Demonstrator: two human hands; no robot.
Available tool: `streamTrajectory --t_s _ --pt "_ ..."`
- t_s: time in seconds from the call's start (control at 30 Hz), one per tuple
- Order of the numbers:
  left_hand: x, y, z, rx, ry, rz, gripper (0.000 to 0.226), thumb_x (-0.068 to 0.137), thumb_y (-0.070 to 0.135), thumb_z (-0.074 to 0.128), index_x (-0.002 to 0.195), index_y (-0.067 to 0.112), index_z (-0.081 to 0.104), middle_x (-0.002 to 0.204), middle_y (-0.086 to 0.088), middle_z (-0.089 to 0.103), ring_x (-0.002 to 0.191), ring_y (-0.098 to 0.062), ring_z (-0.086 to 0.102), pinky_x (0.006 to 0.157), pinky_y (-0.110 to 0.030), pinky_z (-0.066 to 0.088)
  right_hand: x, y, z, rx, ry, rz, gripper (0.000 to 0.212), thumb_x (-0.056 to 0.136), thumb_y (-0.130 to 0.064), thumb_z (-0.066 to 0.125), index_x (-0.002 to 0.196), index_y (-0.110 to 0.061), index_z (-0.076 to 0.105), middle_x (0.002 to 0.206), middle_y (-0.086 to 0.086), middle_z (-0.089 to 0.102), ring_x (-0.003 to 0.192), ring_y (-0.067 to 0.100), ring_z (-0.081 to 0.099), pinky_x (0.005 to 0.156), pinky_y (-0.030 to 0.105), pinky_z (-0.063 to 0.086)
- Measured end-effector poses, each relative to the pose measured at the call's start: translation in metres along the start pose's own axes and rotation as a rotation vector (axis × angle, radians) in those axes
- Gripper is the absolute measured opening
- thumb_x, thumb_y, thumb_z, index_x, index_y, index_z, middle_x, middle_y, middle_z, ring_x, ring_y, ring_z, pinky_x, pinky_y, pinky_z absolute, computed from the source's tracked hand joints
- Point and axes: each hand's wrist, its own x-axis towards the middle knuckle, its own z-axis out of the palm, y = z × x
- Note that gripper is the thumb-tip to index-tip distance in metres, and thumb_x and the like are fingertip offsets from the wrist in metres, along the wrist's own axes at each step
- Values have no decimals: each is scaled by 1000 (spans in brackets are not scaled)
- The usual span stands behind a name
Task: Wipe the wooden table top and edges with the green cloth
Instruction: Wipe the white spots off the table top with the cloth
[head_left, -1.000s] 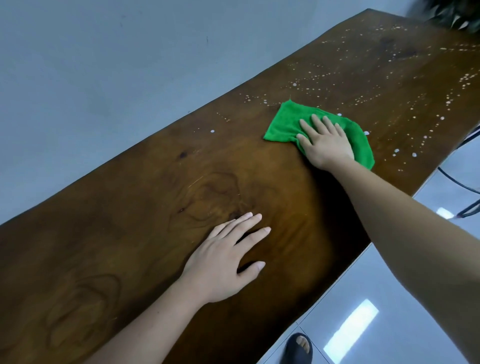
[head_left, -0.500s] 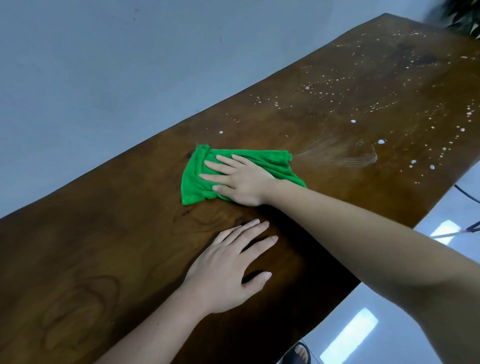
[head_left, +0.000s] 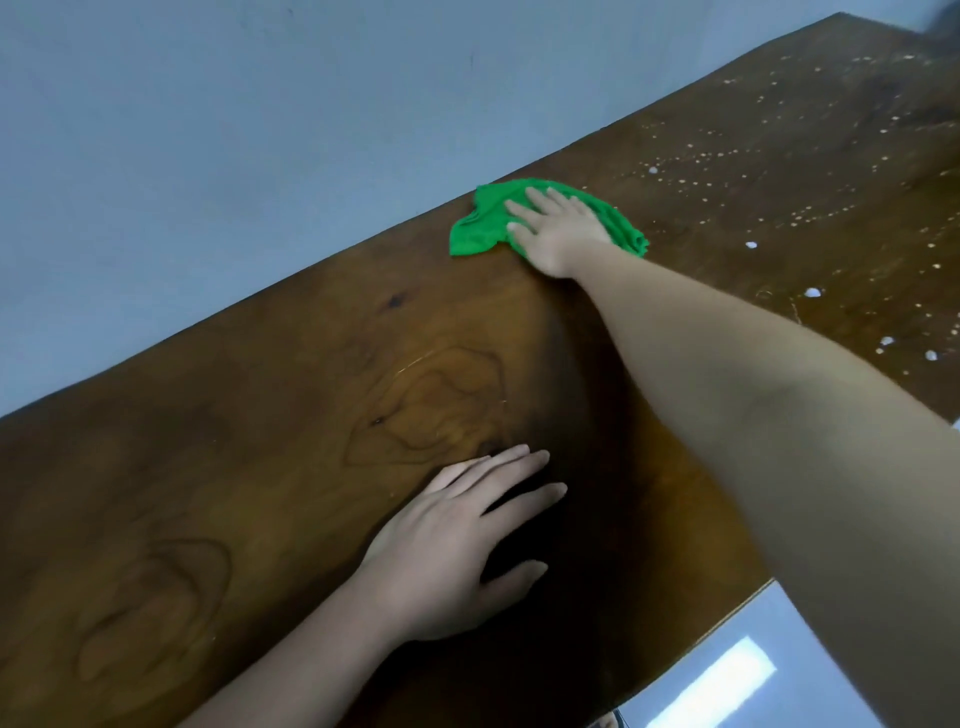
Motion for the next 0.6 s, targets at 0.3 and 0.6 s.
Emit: streamTrajectory --t_s 0.3,0.6 --pt "-1 -4 10 25 39 18 66 113 67 39 173 49 23 184 23 5 169 2 -3 136 -35 10 -97 135 -11 65 106 368 68 112 -66 15 174 -41 17 185 -2 6 171 25 3 137 48 2" --pt "0 -4 13 47 43 2 68 109 76 26 173 53 17 184 25 2 169 1 -4 135 -35 4 -212 77 26 -10 109 356 71 111 -68 9 176 -37 9 185 0 0 171 27 -2 137 50 1"
